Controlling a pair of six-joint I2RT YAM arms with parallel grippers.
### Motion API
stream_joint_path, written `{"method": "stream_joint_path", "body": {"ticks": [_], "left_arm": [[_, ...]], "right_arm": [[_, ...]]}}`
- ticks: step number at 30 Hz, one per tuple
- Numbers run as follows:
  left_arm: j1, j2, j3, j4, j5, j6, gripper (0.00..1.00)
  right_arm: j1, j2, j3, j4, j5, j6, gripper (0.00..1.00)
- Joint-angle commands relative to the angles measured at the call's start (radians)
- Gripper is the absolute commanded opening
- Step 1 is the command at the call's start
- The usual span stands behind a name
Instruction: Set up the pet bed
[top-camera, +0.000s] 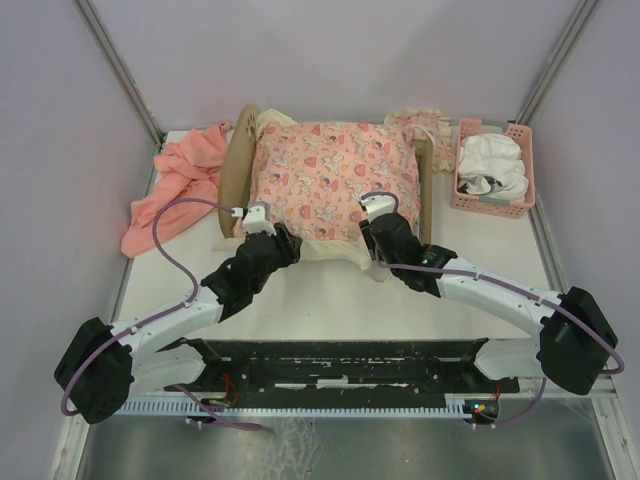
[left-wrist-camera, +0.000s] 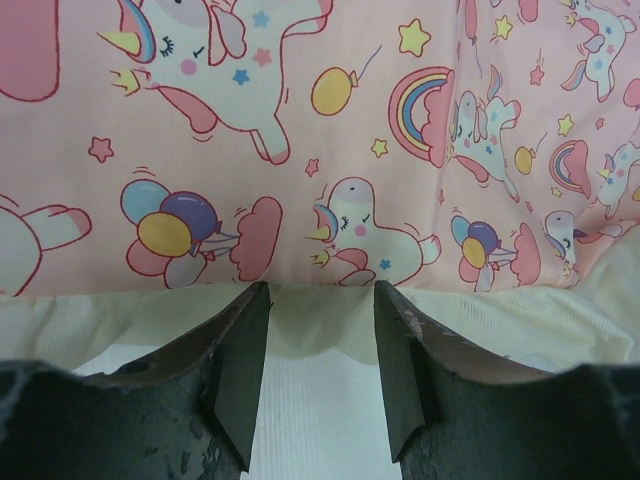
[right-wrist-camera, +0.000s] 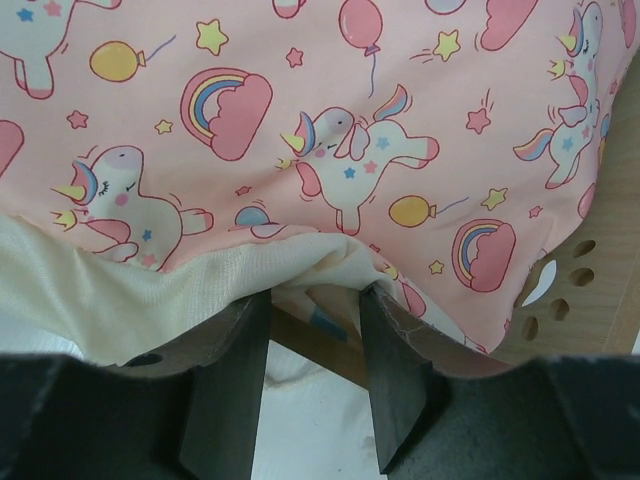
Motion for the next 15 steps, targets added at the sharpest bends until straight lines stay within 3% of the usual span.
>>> {"method": "stream_joint_path", "body": {"ticks": [1, 5, 8, 15], "left_arm": [[-0.005, 0.019, -0.002, 0.077, -0.016, -0.022, 0.53], [-0.004, 0.027, -0.005, 0.065, -0.055, -0.006, 0.53], [-0.004, 0.017, -0.014, 0.054, -0.088, 0.004, 0.53], [-0.005, 0.001, -0.027, 0.054, -0.107, 0.005, 0.53]], "right_arm": [[-0.002, -0.012, 0.003, 0.026, 0.011, 0.055, 0.49], [-0.002, -0.065, 0.050, -0.101, 0.100, 0.087, 0.56], [-0.002, -0.130, 0.058, -0.162, 0.133, 0.106, 0.55], [-0.001, -0.213, 0.008, -0.140, -0.021, 0.181, 0.31]]}}
